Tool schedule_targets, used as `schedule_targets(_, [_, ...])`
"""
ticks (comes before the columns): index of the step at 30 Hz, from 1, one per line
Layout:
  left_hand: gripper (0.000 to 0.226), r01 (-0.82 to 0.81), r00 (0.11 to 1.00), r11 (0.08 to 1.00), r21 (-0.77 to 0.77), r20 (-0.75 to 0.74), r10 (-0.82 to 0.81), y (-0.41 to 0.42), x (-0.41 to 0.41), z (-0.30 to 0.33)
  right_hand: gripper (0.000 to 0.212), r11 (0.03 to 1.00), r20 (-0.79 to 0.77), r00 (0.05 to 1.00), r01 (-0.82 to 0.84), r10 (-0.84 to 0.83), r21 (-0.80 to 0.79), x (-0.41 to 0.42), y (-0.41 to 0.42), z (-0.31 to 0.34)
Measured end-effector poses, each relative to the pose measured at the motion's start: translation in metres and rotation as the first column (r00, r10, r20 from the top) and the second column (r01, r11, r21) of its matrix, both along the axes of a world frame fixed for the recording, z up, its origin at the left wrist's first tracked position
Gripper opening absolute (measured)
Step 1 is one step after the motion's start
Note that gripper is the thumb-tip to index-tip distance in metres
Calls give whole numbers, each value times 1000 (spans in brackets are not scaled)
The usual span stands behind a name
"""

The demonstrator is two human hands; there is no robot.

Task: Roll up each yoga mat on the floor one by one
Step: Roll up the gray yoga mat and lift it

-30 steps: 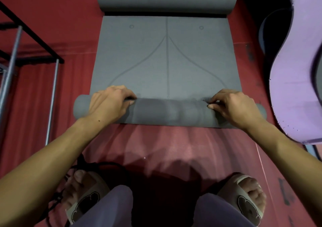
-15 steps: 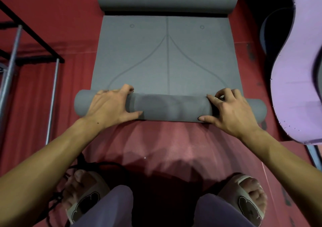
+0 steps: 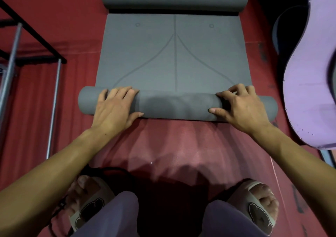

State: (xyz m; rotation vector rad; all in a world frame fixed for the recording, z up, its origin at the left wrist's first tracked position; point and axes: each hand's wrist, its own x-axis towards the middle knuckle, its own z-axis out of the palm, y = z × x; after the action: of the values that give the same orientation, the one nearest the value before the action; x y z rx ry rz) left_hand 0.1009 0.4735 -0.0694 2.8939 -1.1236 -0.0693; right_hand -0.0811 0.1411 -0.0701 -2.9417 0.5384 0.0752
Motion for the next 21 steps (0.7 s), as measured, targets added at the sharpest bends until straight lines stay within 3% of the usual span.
schedule_targets(5, [74, -17, 997, 1000, 26, 82, 15, -1, 7, 2, 63, 998, 33, 999, 3, -1, -64, 2, 6, -1])
schedule_targets(11, [68, -40, 997, 999, -31, 71, 42, -4, 12, 2, 60, 1000, 56, 998, -3, 5, -31, -4, 8, -4])
schedule_targets(15, [72, -5, 997, 1000, -16, 75, 6, -3, 14, 4, 71, 1000, 32, 999, 14, -13, -12, -1, 7, -6])
schedule_targets(21, [101, 8, 1000, 995, 96, 15, -10, -5, 21, -6, 101, 998, -48, 999, 6, -9, -61, -3, 2, -12])
